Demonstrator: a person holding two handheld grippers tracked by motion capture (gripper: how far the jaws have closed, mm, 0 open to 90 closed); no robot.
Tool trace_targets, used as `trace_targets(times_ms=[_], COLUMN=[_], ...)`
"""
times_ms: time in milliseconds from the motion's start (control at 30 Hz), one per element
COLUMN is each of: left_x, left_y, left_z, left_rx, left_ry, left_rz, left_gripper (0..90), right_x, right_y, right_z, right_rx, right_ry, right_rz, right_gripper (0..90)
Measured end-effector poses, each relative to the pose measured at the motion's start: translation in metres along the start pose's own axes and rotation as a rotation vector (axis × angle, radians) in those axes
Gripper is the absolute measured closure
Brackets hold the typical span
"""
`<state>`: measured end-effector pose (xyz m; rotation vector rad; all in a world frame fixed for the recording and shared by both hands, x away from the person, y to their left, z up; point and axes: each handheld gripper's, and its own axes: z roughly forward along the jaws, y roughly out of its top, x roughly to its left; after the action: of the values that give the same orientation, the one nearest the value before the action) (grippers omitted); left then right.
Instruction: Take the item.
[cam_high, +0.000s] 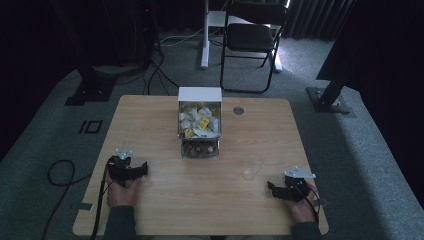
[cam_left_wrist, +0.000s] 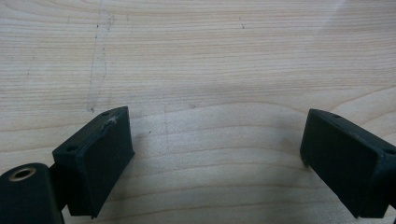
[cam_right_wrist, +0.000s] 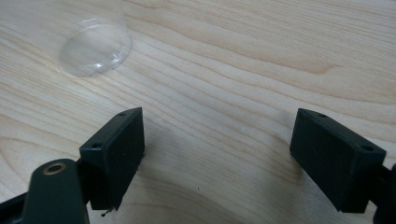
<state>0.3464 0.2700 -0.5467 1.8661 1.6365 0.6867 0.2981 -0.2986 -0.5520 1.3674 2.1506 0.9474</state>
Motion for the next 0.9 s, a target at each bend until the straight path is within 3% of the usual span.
trace_targets(times_ms=[333,733,800,900], left_x=[0.000,-0.004,-0.008,-0.011], left_y=[0.000,-0.002,0.001,0.002], left_z=[0.000,-0.006,-0.009,-0.011], left_rx=[-0.002,-0.004,0.028,0.030], left_ry=[0.006,0.006,-0.004,-0.042], left_rz=[-0.007,-0.009,0.001,-0.005], left_gripper=[10.7,22.1,23.7,31.7], right_x=[0.000,0.001,0.001,0.001], right_y=[0.000,-0.001,-0.001,-0.001], right_z=[0.000,-0.001,-0.001,-0.001], right_rx=[0.000,-0.001,-0.001,-0.001], right_ry=[-0.001,-0.002,-0.002,-0.002], right_rz=[-0.001,0.000,0.000,0.000], right_gripper=[17.7,17.7,17.6,17.6])
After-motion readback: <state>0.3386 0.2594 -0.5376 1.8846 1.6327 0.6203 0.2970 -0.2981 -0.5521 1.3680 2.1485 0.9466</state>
